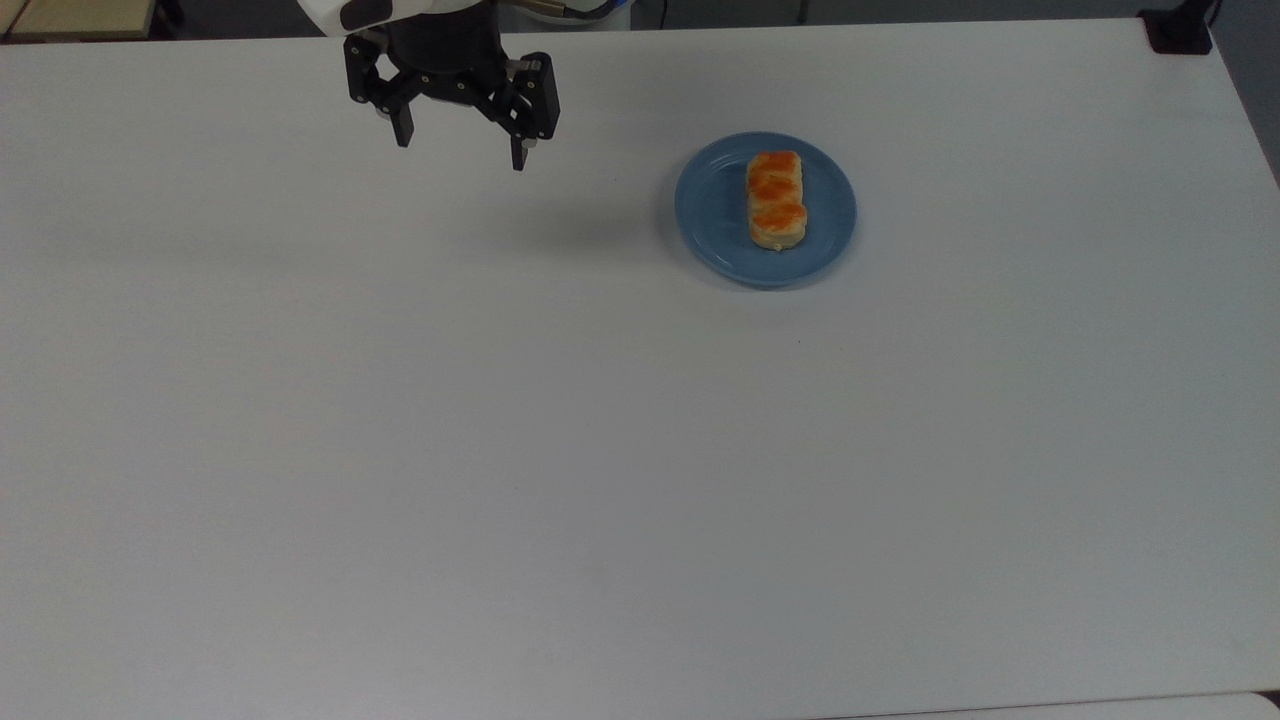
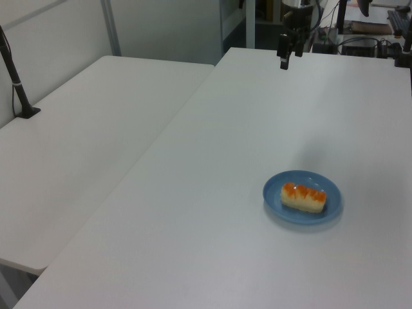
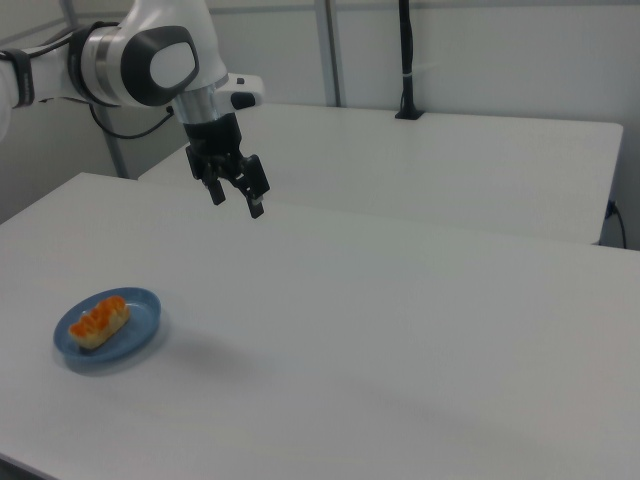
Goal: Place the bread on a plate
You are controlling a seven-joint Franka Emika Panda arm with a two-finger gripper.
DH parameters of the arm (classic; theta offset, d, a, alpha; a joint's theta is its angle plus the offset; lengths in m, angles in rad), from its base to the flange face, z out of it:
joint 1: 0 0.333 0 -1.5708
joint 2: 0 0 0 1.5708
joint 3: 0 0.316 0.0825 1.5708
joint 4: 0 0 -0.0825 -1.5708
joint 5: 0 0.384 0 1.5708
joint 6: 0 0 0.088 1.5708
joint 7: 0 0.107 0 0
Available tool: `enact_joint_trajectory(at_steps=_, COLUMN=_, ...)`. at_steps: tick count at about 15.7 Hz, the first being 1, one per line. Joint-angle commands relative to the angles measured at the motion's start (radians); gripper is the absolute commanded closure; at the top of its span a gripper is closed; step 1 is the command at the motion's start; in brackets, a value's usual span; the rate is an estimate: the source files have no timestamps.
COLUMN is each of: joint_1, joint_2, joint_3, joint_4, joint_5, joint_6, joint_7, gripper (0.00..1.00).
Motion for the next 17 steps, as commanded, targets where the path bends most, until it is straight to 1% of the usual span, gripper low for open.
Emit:
enact_joint_trajectory(at_steps=1, joint_1=0.013, joint_2=-0.026, joint_3=-0.014, joint_4=-0.007, joint_5=0.012, joint_6=-0.047, joint_7=-0.017, gripper=0.0)
enact_joint_trajectory(at_steps=9, joint_1=0.013, joint_2=-0.052, joint_3=-0.022, joint_4=-0.007, joint_5=0.012, joint_6=-0.079, joint_7=-0.028, gripper=0.0)
enact_joint_trajectory(at_steps=17, joint_1=0.013, joint_2=-0.056, joint_3=-0.022, joint_4=-0.009, joint_5=0.012, joint_6=-0.081, joint_7=-0.04, gripper=0.0)
